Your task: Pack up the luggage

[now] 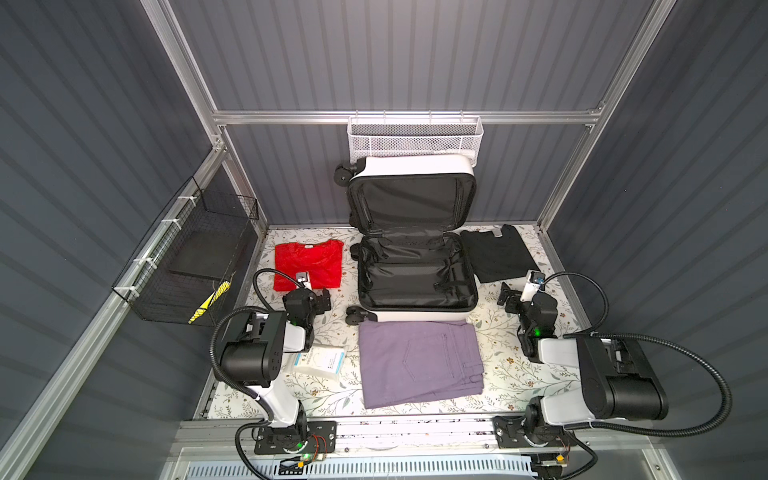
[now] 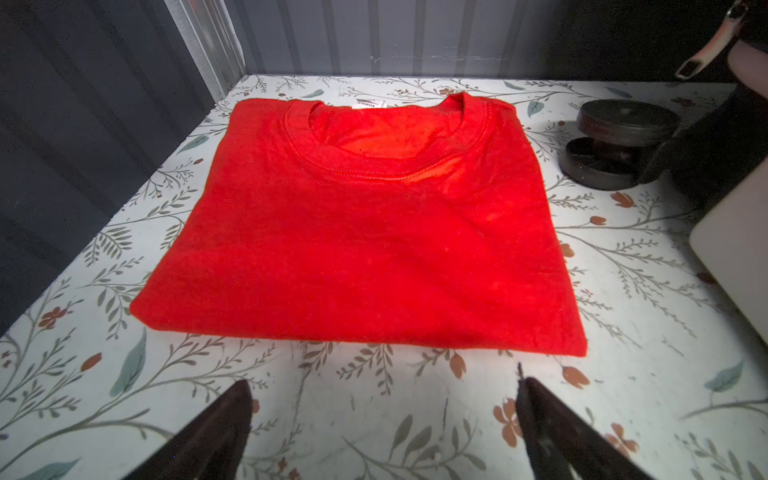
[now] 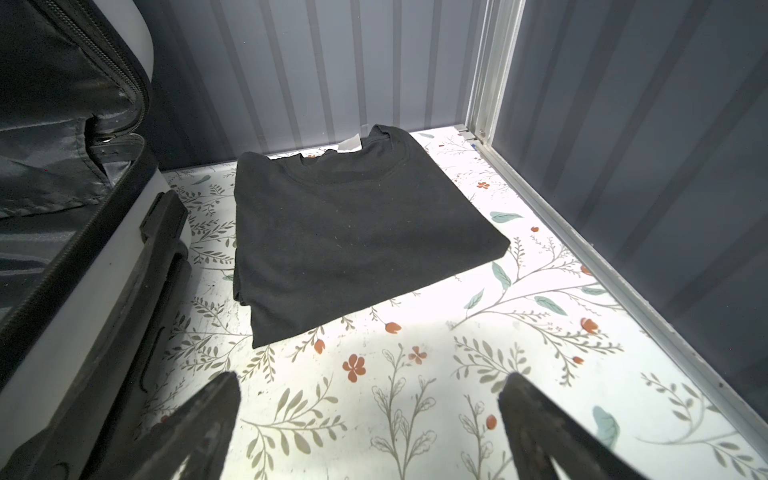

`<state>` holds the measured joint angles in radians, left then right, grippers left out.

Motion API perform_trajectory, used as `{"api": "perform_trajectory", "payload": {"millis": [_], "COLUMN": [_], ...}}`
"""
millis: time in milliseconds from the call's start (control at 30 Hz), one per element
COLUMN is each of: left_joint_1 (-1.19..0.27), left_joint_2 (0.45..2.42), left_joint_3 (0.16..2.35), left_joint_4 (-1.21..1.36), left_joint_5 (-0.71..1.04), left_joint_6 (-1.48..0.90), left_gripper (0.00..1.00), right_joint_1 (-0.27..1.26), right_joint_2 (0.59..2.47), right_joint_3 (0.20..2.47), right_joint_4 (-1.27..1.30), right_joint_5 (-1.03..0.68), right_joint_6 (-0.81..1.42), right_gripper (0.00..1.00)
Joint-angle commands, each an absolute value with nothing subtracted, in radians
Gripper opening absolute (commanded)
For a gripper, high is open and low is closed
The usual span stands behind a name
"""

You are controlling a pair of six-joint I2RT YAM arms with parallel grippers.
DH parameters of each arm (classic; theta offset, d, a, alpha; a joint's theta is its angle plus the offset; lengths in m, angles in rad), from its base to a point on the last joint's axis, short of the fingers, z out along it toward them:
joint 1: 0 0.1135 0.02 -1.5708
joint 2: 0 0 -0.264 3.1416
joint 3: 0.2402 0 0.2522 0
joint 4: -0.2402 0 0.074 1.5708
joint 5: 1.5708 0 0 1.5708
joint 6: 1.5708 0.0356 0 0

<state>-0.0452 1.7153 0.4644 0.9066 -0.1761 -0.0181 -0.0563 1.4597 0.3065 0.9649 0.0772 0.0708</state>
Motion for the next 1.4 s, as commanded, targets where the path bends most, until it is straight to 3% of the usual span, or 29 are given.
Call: {"api": "perform_trajectory", "payload": {"millis": [0,667,900,1067,1200,1367], "left_joint_1": [-0.049,-0.064,-0.064,-0.064,-0.065,-0.069], "left_joint_2": [1.714,1.698,1.534,1.438,1.378,1.299], "left_joint_3": [0.462,0.479,0.594,0.771,0.912,1.014], "left_joint_4": [0.925,0.887,0.550,0.158,-0.148,-0.440], "left_joint_5": [-0.189,-0.264,-0.333,-0.338,-0.273,-0.111], "left_joint_6": [-0.016,-0.021,-0.068,-0.170,-0.277,-0.362], "left_gripper": [1.00,1.00,1.00,1.00,1.00,1.00], "right_joint_1": [-0.057,-0.058,-0.058,-0.066,-0.080,-0.077], "right_joint_2": [1.456,1.417,1.212,1.054,0.972,0.876], "right_joint_3": [0.314,0.324,0.396,0.534,0.603,0.616], "right_joint_4": [0.988,0.944,0.649,0.248,0.059,-0.054], "right_joint_5": [0.075,0.107,0.204,0.281,0.110,-0.162], "right_joint_6": [0.073,0.088,0.140,0.484,0.575,0.538], "right_gripper": [0.99,0.99,0.99,0.99,0.99,0.99]}}
